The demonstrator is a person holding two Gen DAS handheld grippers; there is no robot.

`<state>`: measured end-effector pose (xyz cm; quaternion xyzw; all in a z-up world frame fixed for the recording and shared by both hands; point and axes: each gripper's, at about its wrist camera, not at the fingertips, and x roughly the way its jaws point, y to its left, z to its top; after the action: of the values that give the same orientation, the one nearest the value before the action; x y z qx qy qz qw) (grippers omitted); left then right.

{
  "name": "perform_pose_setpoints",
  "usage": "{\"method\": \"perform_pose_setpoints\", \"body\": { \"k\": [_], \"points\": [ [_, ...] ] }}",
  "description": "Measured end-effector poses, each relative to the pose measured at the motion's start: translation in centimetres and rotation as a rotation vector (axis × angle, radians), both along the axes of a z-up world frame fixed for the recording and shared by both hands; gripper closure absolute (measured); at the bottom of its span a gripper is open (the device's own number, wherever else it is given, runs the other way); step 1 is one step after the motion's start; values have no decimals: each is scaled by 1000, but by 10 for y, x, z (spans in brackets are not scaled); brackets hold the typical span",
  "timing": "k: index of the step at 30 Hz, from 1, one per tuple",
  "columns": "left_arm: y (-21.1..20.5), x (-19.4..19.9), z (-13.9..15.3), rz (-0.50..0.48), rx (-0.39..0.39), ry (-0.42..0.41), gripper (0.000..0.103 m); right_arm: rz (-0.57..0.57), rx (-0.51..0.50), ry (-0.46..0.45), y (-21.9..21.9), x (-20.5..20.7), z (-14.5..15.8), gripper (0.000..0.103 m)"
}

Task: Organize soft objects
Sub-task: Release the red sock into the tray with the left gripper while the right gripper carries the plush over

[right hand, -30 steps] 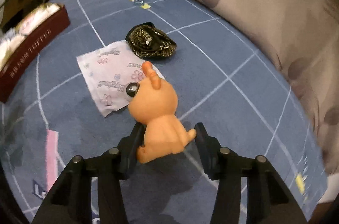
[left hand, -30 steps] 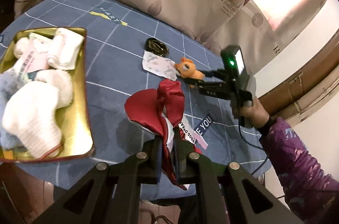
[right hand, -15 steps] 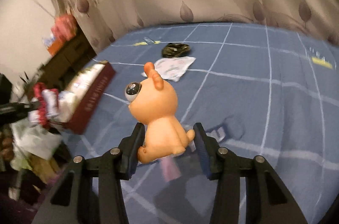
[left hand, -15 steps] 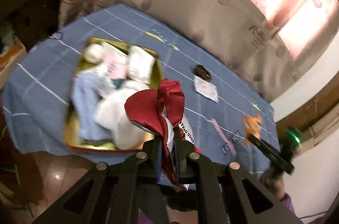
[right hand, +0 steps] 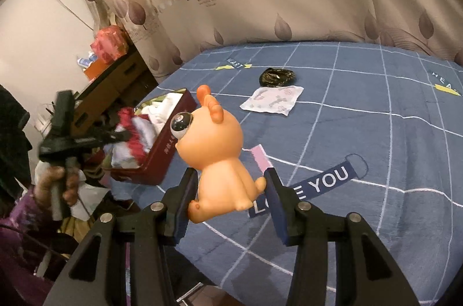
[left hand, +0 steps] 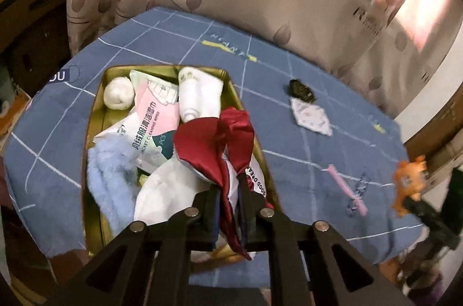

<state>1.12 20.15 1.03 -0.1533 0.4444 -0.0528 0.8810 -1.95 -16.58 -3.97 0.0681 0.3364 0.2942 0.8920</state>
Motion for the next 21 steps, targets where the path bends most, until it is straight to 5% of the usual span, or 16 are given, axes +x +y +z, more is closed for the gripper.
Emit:
{"method": "perform_pose_setpoints", "body": {
  "k": [10, 12, 14, 21],
  "points": [
    [-12, 7, -25, -50, 19, 19, 76, 46, -13, -3, 23, -2, 6, 59],
    [-9, 4, -22, -23, -1, 30, 69, 75, -5, -5, 35, -1, 11, 59],
    [-3, -5, -13, 21, -44, 19, 52, 108, -1, -7, 48, 2, 16, 59],
    [21, -55, 18, 173, -47, -101, 39, 259, 4, -17, 132, 39, 38, 59]
  ]
}}
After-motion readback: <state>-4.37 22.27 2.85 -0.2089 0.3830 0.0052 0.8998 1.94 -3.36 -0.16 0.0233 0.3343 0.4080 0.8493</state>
